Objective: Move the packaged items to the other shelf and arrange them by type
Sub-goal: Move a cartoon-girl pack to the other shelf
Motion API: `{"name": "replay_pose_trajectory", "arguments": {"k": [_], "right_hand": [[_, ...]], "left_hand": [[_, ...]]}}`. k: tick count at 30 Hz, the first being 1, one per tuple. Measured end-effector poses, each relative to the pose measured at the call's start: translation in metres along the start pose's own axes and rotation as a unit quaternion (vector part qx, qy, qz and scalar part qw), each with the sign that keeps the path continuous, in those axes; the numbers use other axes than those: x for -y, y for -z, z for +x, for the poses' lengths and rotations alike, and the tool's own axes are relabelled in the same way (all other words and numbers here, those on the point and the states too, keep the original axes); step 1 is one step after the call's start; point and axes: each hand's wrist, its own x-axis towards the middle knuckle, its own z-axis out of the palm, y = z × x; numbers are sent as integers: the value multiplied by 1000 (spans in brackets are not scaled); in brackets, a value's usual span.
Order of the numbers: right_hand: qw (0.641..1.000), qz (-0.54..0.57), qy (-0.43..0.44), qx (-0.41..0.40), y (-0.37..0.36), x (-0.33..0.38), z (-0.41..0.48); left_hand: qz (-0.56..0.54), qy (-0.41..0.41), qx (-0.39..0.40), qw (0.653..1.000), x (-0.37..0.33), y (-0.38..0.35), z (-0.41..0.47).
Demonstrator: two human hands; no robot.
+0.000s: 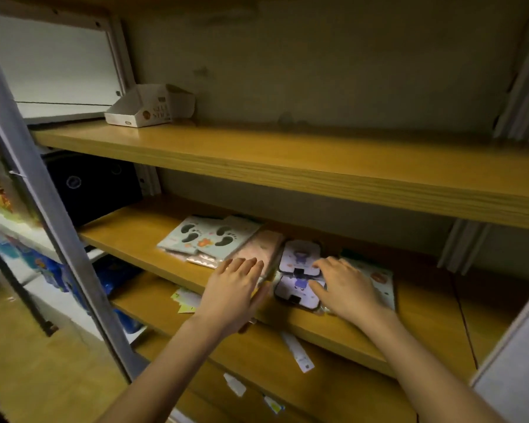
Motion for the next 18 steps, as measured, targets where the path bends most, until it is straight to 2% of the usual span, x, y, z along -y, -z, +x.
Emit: {"name": "replay_pose_trajectory", "arguments": {"k": [5,12,15,18], "right_hand": [[992,-14,-123,29,-5,17,34],[955,-34,-284,76,-17,41,77],[940,-50,-323,95,-27,44,93],[937,-13,-340,82,-32,41,104]], "left_hand": [[-24,-57,7,998,37,-8,39],[-46,-125,13,991,71,-26,68],[-45,-136,17,990,81,-33,73],[-44,-135,2,990,89,-38,75]]}}
